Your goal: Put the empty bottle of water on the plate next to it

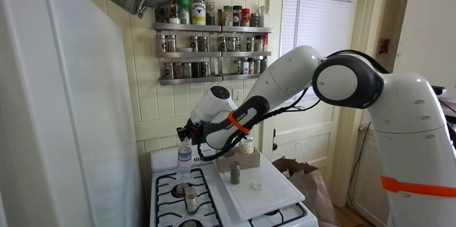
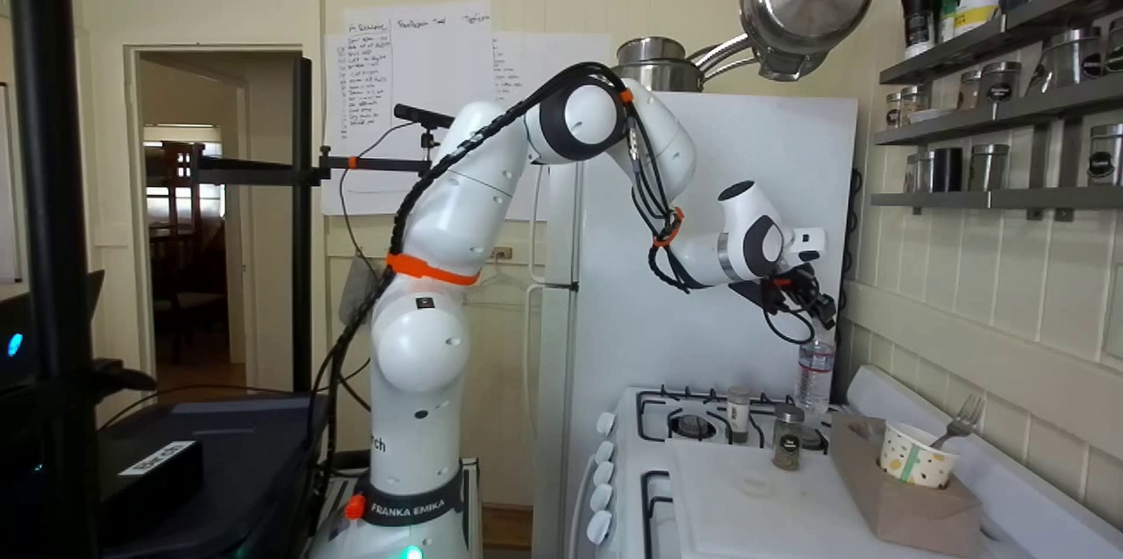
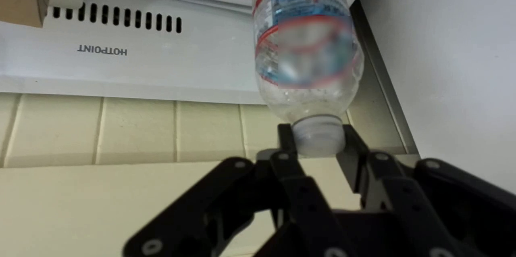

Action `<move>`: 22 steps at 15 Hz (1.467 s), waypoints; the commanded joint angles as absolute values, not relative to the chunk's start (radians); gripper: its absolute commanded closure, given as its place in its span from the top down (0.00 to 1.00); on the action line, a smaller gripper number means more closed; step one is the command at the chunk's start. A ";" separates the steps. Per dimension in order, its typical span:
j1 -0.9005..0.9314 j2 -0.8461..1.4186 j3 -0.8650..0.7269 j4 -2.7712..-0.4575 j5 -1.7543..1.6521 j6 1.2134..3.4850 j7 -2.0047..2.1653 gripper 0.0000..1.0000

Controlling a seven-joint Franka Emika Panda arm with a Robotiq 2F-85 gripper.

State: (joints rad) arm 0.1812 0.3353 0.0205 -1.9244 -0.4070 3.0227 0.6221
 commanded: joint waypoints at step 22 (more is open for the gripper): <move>0.394 0.393 -0.149 -1.866 -0.474 2.960 0.684 0.08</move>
State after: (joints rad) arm 0.3643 0.4192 -0.1346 -1.8433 -0.4620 3.0110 0.6618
